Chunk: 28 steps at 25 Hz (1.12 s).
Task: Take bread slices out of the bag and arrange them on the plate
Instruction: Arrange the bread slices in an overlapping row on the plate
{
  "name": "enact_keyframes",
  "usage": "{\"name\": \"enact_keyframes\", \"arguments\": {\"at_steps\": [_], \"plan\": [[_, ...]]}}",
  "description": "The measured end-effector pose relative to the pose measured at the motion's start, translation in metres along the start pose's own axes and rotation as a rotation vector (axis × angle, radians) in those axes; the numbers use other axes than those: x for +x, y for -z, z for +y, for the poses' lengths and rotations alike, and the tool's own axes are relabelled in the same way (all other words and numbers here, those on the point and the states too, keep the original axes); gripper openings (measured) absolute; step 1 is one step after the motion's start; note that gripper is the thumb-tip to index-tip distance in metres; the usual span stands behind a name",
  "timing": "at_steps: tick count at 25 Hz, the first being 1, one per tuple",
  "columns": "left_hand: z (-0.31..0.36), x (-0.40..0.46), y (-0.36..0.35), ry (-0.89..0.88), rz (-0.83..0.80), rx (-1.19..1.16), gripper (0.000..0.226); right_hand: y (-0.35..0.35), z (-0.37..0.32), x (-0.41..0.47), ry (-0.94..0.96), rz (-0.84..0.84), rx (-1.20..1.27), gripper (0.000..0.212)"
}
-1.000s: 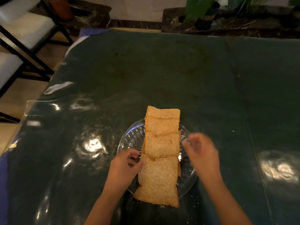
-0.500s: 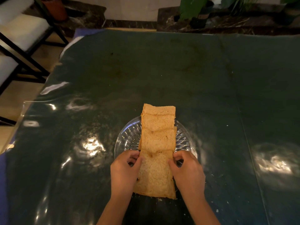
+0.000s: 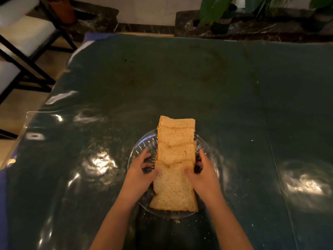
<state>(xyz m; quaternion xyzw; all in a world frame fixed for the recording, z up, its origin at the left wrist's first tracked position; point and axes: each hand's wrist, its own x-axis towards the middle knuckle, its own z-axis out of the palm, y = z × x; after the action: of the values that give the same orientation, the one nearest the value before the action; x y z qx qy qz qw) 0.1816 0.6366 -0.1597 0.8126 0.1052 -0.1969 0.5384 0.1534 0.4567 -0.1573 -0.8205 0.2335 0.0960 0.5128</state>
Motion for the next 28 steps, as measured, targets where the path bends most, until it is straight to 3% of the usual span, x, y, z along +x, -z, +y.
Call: {"name": "enact_keyframes", "arguments": {"at_steps": [3, 7, 13, 18, 21, 28], "plan": [[0.004, 0.013, 0.012, -0.01, -0.162, -0.025, 0.074, 0.004, -0.002, 0.009, 0.039, -0.108, 0.158, 0.047], [0.005, 0.014, 0.012, -0.093, -0.192, -0.016, 0.054, 0.004, -0.001, 0.008, 0.052, -0.101, 0.17, 0.038], [-0.005, 0.005, 0.013, -0.082, -0.198, 0.004, 0.056, 0.0, 0.004, -0.001, 0.039, -0.055, 0.15, 0.042], [0.006, 0.026, 0.021, -0.06, -0.319, 0.116, 0.096, 0.0, 0.002, 0.006, 0.0, -0.056, 0.186, 0.049], [0.007, 0.031, 0.023, -0.093, -0.379, 0.146, 0.09, -0.002, 0.002, 0.006, 0.018, -0.066, 0.194, 0.045], [0.0, 0.027, 0.018, -0.141, -0.354, 0.185, 0.078, -0.009, 0.003, 0.001, -0.008, -0.05, 0.203, 0.046]]}}
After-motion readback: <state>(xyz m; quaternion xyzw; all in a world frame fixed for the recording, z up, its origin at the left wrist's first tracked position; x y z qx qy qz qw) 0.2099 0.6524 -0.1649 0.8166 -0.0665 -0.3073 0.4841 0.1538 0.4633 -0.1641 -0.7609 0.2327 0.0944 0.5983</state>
